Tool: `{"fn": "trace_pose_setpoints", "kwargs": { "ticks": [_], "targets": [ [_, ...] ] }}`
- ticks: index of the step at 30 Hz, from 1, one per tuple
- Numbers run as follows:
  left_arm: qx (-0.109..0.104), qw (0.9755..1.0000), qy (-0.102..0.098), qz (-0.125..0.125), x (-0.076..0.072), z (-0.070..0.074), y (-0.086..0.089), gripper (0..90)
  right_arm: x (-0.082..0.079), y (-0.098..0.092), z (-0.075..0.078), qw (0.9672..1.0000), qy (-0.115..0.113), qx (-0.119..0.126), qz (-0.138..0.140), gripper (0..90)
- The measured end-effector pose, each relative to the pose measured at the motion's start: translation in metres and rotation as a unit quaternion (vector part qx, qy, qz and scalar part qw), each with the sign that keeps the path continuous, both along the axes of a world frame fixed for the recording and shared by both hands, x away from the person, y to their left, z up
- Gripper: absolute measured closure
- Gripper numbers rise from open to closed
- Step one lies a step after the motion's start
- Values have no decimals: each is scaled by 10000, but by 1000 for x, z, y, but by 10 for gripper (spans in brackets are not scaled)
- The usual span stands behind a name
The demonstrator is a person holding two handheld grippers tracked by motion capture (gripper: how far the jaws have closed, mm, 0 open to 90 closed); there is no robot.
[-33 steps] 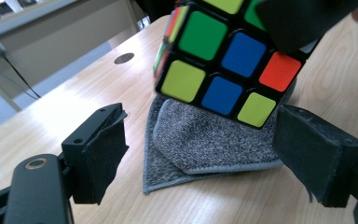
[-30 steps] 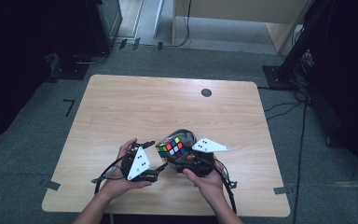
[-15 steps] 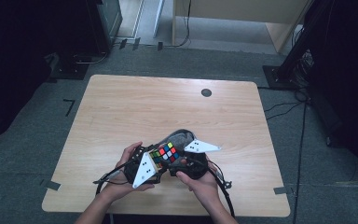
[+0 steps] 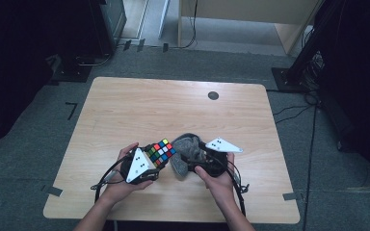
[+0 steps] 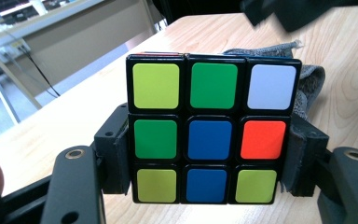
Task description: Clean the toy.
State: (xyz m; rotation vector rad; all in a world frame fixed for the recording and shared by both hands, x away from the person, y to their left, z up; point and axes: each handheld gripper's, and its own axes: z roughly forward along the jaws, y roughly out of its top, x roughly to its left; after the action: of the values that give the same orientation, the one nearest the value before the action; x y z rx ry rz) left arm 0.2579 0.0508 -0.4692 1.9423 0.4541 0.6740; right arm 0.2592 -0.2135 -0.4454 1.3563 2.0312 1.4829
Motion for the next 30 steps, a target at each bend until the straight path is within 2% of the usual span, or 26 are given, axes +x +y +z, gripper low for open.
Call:
{"fn": "trace_pose_setpoints", "kwargs": {
  "ticks": [2, 5, 7, 9, 12, 14, 16, 18, 19, 22, 24, 26, 30],
  "targets": [
    [-25, 10000, 81, -23, 0, -2, -2, 333, 6, 0, -14, 9990, 113, -297, -310, 147],
    [-138, 9996, 174, -155, -3, -7, -6, 334, 13, 2, -33, 9961, 249, -510, -674, 139],
    [-236, 9992, 266, -206, -5, -10, -8, 335, 17, 5, -43, 9951, 364, -592, -705, 135],
    [-310, 9986, 368, -239, -5, -11, -8, 336, 19, 10, -51, 9935, 426, -792, -697, 135],
    [-542, 9970, 501, -230, -2, -12, -4, 336, 21, 12, -59, 9915, 539, -973, -671, 136],
    [-816, 9942, 677, -190, 2, -11, 2, 336, 23, 12, -63, 9902, 655, -1061, -628, 138],
    [-952, 9928, 728, -66, 4, -9, 7, 336, 24, 13, -67, 9885, 699, -1191, -622, 146],
    [-1123, 9904, 802, -106, 6, -9, 12, 338, 24, 14, -70, 9868, 717, -1306, -626, 153],
    [-1155, 9901, 791, -37, 6, -9, 14, 338, 24, 15, -72, 9863, 714, -1359, -609, 156],
    [-1185, 9902, 734, 13, 7, -9, 18, 340, 24, 18, -75, 9828, 673, -1601, -624, 173],
    [-1113, 9919, 609, 101, 7, -10, 18, 340, 23, 21, -75, 9801, 592, -1796, -600, 182],
    [-1038, 9922, 687, 77, 8, -10, 17, 340, 21, 23, -76, 9798, 526, -1839, -575, 207],
    [-824, 9928, 829, 244, 10, -12, 12, 339, 21, 22, -77, 9822, 499, -1740, -510, 227]
  ]
}}
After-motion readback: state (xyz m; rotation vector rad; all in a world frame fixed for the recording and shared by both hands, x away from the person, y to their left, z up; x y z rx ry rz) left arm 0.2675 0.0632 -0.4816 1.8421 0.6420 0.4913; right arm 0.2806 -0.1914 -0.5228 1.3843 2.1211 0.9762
